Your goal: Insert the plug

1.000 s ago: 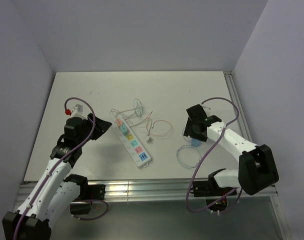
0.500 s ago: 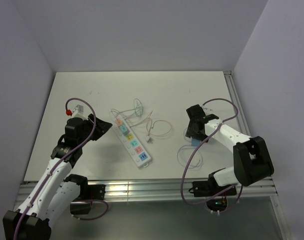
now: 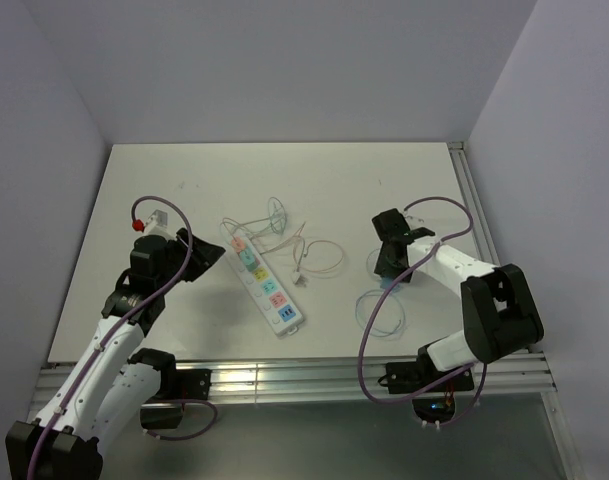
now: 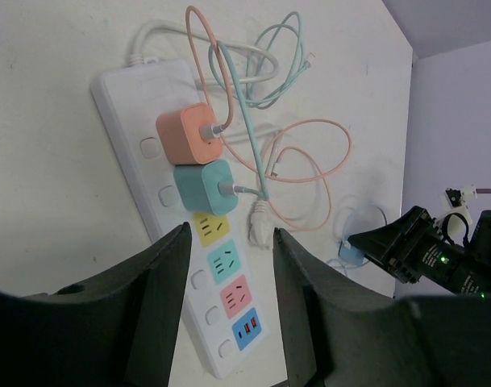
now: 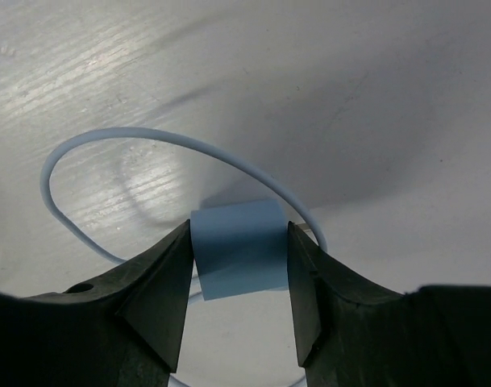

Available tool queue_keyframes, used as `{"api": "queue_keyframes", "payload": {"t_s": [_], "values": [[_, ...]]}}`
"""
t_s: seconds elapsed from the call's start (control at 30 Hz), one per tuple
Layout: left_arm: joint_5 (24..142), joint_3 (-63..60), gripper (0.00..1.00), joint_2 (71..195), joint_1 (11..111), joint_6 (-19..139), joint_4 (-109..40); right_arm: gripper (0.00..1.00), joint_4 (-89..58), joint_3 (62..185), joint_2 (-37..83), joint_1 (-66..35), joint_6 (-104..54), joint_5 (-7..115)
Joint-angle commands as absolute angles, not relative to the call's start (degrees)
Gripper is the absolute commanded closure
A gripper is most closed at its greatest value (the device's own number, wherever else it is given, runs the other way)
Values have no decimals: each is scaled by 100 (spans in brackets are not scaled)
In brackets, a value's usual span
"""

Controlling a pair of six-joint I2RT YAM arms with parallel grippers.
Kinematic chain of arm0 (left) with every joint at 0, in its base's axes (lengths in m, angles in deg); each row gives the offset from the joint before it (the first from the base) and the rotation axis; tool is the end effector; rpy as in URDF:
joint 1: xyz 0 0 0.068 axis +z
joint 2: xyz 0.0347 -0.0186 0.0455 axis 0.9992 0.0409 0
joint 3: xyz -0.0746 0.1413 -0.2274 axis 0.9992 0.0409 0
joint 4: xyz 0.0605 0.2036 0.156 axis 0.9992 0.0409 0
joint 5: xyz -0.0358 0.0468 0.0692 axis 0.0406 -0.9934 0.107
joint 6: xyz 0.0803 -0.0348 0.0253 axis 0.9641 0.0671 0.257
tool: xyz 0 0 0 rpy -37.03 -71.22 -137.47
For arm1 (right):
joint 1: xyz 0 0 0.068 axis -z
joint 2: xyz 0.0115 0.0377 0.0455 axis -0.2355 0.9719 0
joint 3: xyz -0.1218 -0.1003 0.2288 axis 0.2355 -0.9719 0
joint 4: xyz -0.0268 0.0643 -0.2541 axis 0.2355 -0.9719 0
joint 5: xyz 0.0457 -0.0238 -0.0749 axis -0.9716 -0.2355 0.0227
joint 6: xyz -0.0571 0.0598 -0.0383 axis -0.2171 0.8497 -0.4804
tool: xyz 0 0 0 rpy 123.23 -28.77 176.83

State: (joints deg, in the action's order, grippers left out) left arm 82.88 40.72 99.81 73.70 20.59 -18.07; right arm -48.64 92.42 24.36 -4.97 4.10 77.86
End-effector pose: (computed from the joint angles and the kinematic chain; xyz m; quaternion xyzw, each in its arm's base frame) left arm 0.2046 -0.0623 0.2331 -0.2384 0.8141 -0.3335 0.4114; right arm 0.2577 0.0621 0.1308 0.1695 0.9627 -0.0552 0.2038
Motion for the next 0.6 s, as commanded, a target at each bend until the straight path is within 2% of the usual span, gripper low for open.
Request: {"api": "queue_keyframes", "payload": {"t_s": [0.0,0.03,0.1,0.13,0.2,0.33,0.43,0.53,0.57], "values": [[8372,3858,50,9901,7368,2206,-1851,57,-4591,9132,2224,-457,424,7657],[8389,3840,50,9901,7368,2197,-1833,68,-4625,9167,2180,-466,424,7631],[8477,3726,50,9953,7368,2145,-1807,81,-4652,9298,2057,-457,380,7535],[8573,3682,51,9971,7368,2127,-1807,94,-4687,9352,2039,-457,371,7517],[8732,3594,52,10024,7368,2083,-1885,100,-4696,9466,1873,-457,441,7429],[9555,3524,58,10050,7368,2118,-2306,100,-4337,9458,1058,-457,923,6694],[10041,3506,55,10050,7334,2118,-3036,100,-3724,9256,486,-457,1854,5842],[9709,3148,55,10155,6948,2319,-3055,100,-2672,8773,81,-466,3250,4684],[9282,3033,54,10304,6555,2390,-2994,100,-2326,8476,35,-475,3976,4417]]}}
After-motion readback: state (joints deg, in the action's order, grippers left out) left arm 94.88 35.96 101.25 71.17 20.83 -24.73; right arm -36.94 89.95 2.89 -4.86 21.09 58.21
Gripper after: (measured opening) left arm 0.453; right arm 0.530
